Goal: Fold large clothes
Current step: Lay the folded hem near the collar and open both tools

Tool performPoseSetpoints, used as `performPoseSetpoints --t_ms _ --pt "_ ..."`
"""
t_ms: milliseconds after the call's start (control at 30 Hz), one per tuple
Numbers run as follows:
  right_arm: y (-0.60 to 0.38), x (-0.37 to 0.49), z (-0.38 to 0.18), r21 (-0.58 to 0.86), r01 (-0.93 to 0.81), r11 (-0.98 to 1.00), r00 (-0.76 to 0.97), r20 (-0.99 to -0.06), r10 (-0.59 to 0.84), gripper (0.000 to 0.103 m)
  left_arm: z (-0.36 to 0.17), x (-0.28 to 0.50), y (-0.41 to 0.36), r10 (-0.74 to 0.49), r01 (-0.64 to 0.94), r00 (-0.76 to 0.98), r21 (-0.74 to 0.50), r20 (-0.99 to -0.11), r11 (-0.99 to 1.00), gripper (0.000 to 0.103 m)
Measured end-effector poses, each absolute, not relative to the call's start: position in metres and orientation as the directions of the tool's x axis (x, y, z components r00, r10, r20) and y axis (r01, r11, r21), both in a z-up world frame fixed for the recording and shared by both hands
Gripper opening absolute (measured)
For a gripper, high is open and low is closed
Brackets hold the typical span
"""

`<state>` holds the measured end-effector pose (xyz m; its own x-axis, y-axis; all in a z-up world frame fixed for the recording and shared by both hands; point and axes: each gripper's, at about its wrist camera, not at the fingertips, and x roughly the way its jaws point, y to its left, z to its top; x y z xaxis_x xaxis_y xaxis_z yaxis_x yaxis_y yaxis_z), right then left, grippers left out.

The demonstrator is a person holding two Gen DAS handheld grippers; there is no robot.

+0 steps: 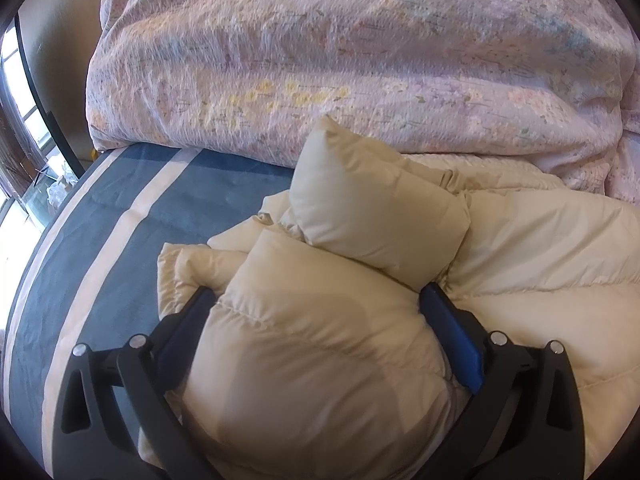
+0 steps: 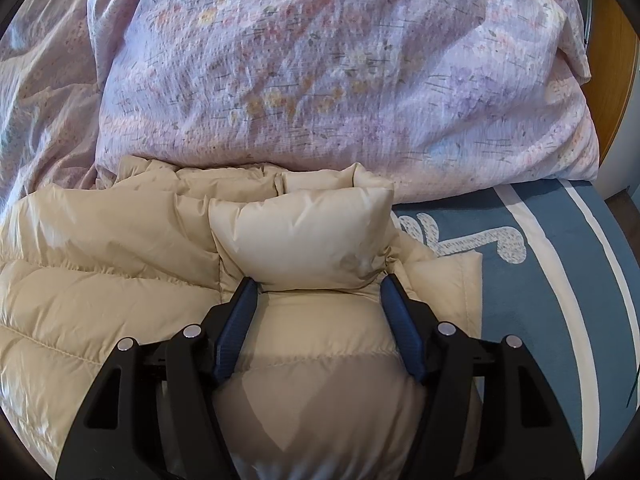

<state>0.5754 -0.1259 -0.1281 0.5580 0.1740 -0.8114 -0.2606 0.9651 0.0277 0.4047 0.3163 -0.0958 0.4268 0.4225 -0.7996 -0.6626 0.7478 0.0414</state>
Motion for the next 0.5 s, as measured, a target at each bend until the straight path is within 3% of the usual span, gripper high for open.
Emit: performPoseSetpoints --t_ms 500 --pt "-0.1305 0.5776 -0.1266 0.04 -0.256 0.966 0.559 -0.809 0.182 0.067 -0.0954 0.4054 0.3157 0.422 -0.663 0.426 0.042 -0.8 0.748 0.101"
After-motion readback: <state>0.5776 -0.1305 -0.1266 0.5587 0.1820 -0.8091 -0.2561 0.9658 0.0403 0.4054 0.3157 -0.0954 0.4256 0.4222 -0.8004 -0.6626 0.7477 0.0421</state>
